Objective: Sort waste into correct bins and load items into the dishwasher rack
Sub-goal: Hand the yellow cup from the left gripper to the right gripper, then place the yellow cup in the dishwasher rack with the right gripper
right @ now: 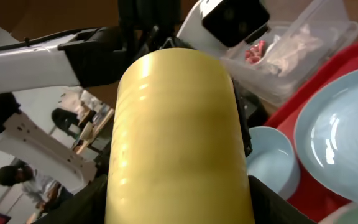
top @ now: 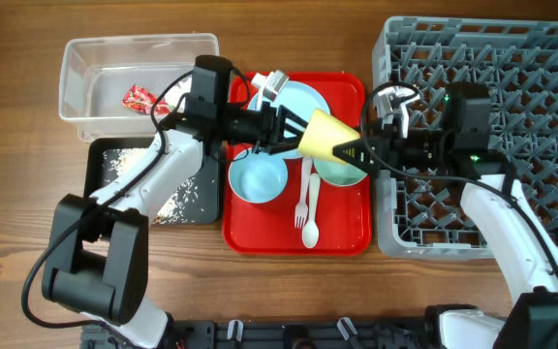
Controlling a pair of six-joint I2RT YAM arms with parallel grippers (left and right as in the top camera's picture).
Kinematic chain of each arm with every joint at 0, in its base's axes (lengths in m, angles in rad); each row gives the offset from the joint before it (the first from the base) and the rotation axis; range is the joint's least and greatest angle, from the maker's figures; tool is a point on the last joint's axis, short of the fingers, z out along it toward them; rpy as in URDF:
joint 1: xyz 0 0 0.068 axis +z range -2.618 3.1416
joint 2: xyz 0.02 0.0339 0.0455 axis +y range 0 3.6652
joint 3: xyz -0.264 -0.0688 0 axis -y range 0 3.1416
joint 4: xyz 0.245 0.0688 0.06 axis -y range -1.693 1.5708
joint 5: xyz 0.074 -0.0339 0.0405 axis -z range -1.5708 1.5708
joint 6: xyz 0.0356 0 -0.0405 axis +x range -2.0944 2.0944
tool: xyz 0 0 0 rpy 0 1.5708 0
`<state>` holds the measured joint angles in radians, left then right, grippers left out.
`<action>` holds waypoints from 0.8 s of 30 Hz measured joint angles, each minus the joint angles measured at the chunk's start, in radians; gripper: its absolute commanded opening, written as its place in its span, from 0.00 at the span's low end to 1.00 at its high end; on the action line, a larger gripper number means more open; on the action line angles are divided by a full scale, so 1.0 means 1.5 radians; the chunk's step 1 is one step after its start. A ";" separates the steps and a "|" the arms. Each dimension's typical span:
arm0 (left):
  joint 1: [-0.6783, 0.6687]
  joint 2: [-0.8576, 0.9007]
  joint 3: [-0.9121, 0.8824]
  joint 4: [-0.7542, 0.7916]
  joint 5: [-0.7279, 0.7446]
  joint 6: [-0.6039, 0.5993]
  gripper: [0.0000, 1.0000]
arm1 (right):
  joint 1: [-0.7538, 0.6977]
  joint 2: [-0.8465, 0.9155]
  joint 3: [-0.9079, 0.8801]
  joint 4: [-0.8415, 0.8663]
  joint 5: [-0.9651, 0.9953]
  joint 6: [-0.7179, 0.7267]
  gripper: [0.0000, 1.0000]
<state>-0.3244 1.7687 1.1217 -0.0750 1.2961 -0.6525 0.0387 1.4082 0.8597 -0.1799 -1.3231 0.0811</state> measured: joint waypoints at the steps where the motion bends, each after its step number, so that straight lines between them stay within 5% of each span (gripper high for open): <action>1: 0.000 0.000 0.000 -0.027 -0.021 0.010 0.52 | 0.000 0.000 0.000 -0.001 0.021 0.005 0.14; 8: 0.009 0.000 0.002 -0.212 -0.228 0.117 0.57 | 0.001 0.000 0.001 -0.041 0.180 0.031 0.04; 19: 0.093 -0.153 0.001 -0.389 -0.478 0.218 0.58 | -0.067 -0.026 0.280 -0.517 0.518 0.020 0.04; 24: 0.095 -0.203 0.001 -0.420 -0.555 0.225 0.58 | -0.154 -0.030 0.394 -0.650 0.671 0.020 0.04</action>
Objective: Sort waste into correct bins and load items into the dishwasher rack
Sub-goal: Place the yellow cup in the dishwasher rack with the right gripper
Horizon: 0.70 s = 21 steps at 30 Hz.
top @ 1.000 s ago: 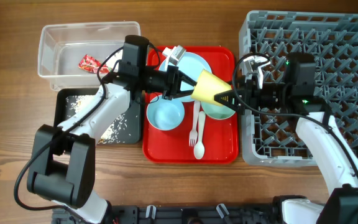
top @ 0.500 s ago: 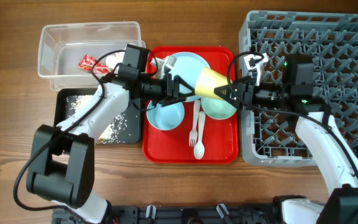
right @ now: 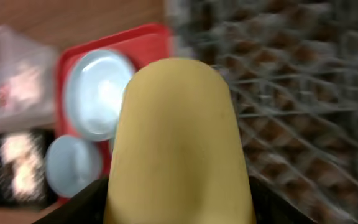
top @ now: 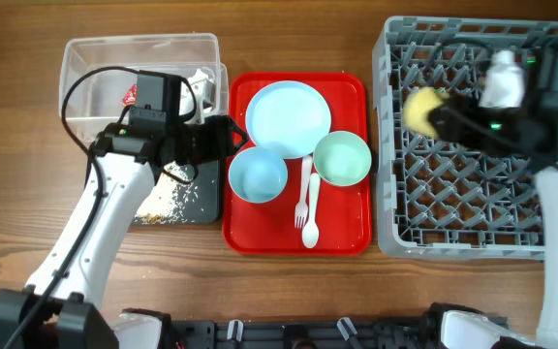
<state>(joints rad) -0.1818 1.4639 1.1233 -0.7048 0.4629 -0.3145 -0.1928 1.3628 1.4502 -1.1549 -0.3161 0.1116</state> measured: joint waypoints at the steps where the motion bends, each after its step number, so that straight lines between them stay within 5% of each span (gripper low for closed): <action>1: 0.000 -0.004 0.000 -0.003 -0.009 0.000 0.58 | -0.021 0.000 0.014 -0.010 0.023 0.000 0.04; 13: 0.000 -0.007 0.000 -0.007 -0.039 0.002 0.59 | -0.297 0.094 0.116 -0.047 0.210 0.047 0.04; 21: 0.000 -0.007 0.000 -0.011 -0.039 0.002 0.59 | -0.372 0.205 0.117 -0.030 0.291 0.127 0.04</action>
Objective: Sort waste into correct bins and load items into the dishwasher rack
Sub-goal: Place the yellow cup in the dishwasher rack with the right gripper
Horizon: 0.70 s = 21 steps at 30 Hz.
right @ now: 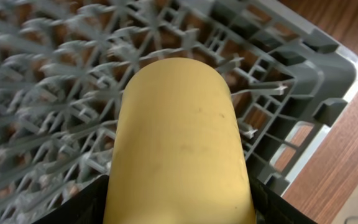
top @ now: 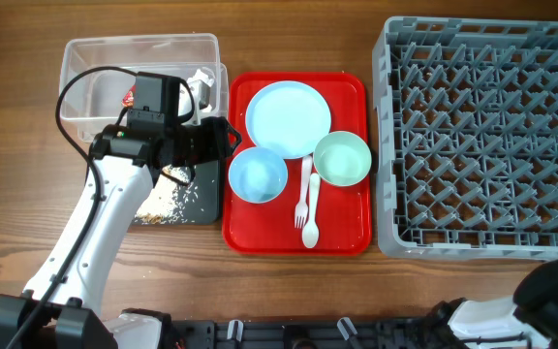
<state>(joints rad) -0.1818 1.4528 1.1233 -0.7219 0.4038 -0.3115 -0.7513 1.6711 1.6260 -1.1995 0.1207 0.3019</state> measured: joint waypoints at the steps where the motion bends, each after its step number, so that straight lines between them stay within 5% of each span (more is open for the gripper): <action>1: 0.000 0.000 0.000 -0.003 0.000 0.000 0.59 | -0.007 0.012 0.000 0.003 0.005 0.006 0.04; 6: 0.000 0.000 0.000 -0.004 0.000 0.000 0.59 | -0.024 0.070 0.000 0.005 0.013 0.013 0.05; 8: 0.000 0.000 0.000 -0.005 0.000 0.000 0.59 | -0.028 0.099 0.000 0.005 0.014 0.016 0.30; 10: 0.000 0.000 0.000 -0.005 -0.002 0.000 0.59 | -0.030 0.119 0.000 0.005 0.015 0.016 0.70; 12: 0.000 0.000 0.000 -0.005 -0.002 0.000 0.59 | -0.030 0.128 0.000 0.007 0.015 0.014 0.91; 14: 0.000 0.000 0.000 -0.005 -0.002 0.000 0.59 | -0.030 0.128 0.000 0.018 0.009 0.018 0.98; 21: 0.000 0.000 0.000 -0.005 -0.002 0.000 0.61 | -0.030 0.128 0.002 0.008 -0.052 0.014 0.99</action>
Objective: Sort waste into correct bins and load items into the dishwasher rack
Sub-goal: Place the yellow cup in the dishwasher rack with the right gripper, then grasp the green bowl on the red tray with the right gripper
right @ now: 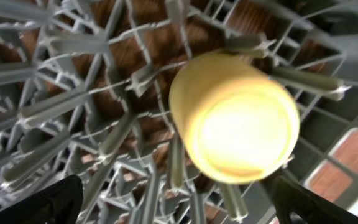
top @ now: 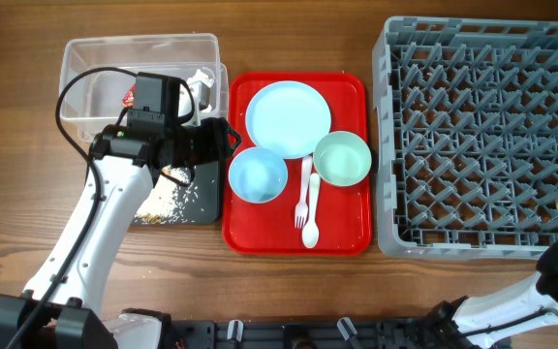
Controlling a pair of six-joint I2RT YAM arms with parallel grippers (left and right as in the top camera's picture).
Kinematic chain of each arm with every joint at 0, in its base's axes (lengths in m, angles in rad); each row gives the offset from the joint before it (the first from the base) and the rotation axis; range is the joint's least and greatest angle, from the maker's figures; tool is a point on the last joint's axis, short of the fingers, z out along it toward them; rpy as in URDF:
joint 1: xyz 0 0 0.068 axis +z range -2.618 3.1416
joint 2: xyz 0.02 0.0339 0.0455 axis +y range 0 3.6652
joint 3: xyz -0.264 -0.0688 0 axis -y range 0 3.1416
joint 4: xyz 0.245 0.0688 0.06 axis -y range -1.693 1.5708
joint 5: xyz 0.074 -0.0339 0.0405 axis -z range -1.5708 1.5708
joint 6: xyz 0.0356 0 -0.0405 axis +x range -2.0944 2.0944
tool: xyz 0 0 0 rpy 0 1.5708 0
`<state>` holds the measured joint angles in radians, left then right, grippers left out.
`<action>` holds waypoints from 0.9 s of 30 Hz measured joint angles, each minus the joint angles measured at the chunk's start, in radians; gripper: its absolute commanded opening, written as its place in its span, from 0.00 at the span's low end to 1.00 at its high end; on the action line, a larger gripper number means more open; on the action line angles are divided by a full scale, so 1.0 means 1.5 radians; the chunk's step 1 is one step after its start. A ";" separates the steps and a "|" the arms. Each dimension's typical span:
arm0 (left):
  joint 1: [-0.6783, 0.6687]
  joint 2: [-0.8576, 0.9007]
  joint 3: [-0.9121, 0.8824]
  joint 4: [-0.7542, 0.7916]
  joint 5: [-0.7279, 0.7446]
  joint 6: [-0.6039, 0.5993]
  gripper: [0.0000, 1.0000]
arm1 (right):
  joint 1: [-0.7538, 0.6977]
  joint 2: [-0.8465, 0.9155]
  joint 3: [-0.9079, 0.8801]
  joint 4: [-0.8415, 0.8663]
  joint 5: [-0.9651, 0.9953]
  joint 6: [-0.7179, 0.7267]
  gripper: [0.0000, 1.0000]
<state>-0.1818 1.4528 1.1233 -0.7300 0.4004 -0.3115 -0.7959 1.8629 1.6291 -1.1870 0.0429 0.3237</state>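
Note:
A yellow cup [right: 235, 118] sits among the tines near the right corner of the grey dishwasher rack [top: 473, 126], one round end facing the wrist camera. It shows at the right edge of the overhead view as the yellow cup. My right gripper [right: 179, 205] is open above it, with a dark fingertip [right: 51, 202] far out on each side and not touching the cup. My left gripper [top: 223, 138] hovers open by the left rim of the red tray [top: 356, 237], holding nothing.
The red tray carries a pale blue plate [top: 288, 118], a blue bowl [top: 257, 175], a green bowl [top: 342, 158], and a fork and spoon [top: 305, 208]. A clear bin [top: 95, 58] with a red wrapper [top: 132, 97] stands at back left. A black tray [top: 177, 199] with crumbs is in front of it.
My right gripper was shut on the yellow cup over the rack's corner. Now its fingers are wide apart and the cup rests in the rack. The left arm has not moved.
Both grippers met at the yellow cup above the red tray. Then the right gripper held the cup over the rack while the left arm was back by the black tray. Then the cup was at the rack's right corner, and now it sits there released.

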 measured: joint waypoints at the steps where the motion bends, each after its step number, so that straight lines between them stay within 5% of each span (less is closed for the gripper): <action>1: 0.000 0.000 0.000 0.000 0.000 0.000 0.63 | 0.000 -0.001 0.003 -0.002 -0.011 -0.002 0.98; 7: 0.000 0.000 0.000 0.000 0.000 0.001 0.64 | 0.040 -0.087 0.018 0.020 -0.158 -0.069 0.94; 13: 0.000 0.000 0.000 -0.003 -0.001 0.002 0.67 | 0.286 -0.191 0.037 0.010 -0.288 -0.215 0.93; 21: 0.000 0.000 0.000 -0.023 -0.027 0.003 0.67 | 0.586 -0.131 0.037 0.014 -0.228 -0.310 0.93; 27: 0.000 0.000 0.000 -0.025 -0.032 0.003 0.67 | 0.681 -0.018 0.037 0.014 -0.160 -0.321 0.93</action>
<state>-0.1818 1.4528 1.1233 -0.7670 0.3519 -0.3077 0.2253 1.8366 1.6848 -1.1652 -0.1978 -0.1581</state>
